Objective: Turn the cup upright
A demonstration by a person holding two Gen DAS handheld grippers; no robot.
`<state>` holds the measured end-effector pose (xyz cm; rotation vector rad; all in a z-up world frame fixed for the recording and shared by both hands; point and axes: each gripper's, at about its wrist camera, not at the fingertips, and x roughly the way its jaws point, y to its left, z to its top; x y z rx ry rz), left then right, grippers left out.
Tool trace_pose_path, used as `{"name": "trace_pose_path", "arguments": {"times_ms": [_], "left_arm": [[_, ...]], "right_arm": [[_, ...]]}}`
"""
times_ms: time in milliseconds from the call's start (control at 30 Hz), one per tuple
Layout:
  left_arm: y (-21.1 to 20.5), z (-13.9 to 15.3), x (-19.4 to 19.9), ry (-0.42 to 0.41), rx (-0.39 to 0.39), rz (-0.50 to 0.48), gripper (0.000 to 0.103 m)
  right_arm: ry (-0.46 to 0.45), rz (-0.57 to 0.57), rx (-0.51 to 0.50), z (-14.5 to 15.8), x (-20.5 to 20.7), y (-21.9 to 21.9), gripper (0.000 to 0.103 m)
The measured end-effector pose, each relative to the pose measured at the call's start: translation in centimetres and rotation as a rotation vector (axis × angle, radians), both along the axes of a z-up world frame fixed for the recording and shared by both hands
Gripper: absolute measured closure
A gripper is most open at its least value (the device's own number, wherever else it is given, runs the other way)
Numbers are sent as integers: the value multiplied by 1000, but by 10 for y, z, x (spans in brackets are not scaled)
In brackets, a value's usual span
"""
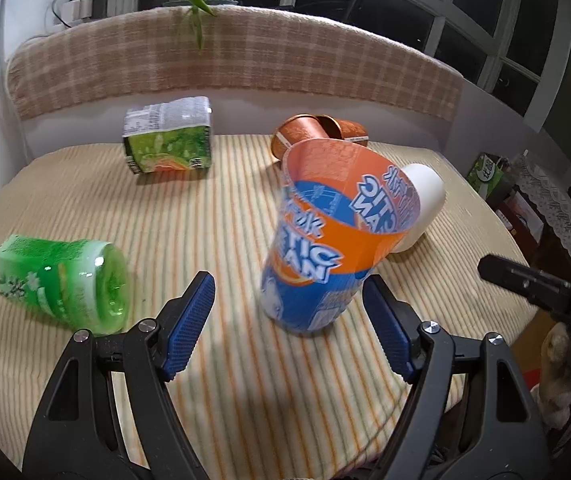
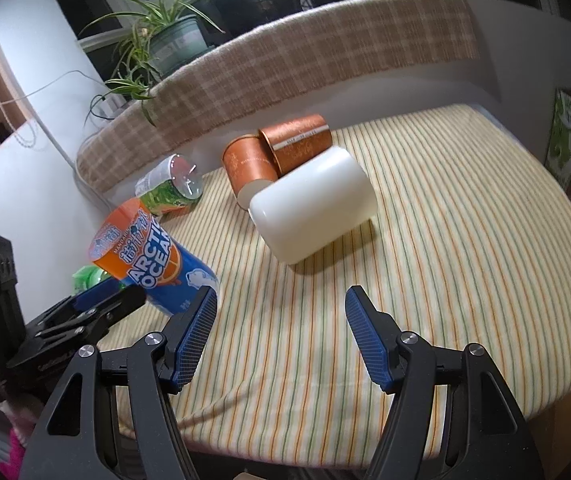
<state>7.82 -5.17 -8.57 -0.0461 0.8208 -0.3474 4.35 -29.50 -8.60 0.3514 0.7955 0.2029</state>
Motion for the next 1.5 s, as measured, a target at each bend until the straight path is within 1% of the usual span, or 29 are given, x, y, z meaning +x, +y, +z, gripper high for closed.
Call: {"name": "trace_pose_path", "arguments": {"times_ms": [100,233,300,400,433,467,600,700,767,900,1500], "left_arm": [[8,6,-6,-35,5,36,24],[17,21,-18,-131,18,101,24],[18,28,-24,-177,31,119,19],[20,39,-35,-247,31,145,17],[20,44,-39,-273,29,154,15],[21,47,-43,-296,25,161,11],[21,63,-59,-385,27,183,2],[20,70,-65,-419,39,187,2],[20,72,-66,-429,38,188,0],[20,73,-66,-430,36,187,0],[17,75,-65,-429,36,184,0]], "right_arm": [[-37,-3,-29,6,-1,3,36],[-97,-9,-79,15,-3,9,36],[-131,-12,-112,19,-5,12,36],[-182,-19,-154,26,-10,17,35],[-198,-22,-163,28,-11,18,35],[-217,-28,-174,30,-13,20,31],[-291,-54,-227,38,-19,26,23],[-328,-74,-250,42,-22,28,21],[-347,-91,-262,45,-24,29,20],[-363,-111,-275,46,-25,30,19],[-372,-132,-280,47,-27,28,19]]}}
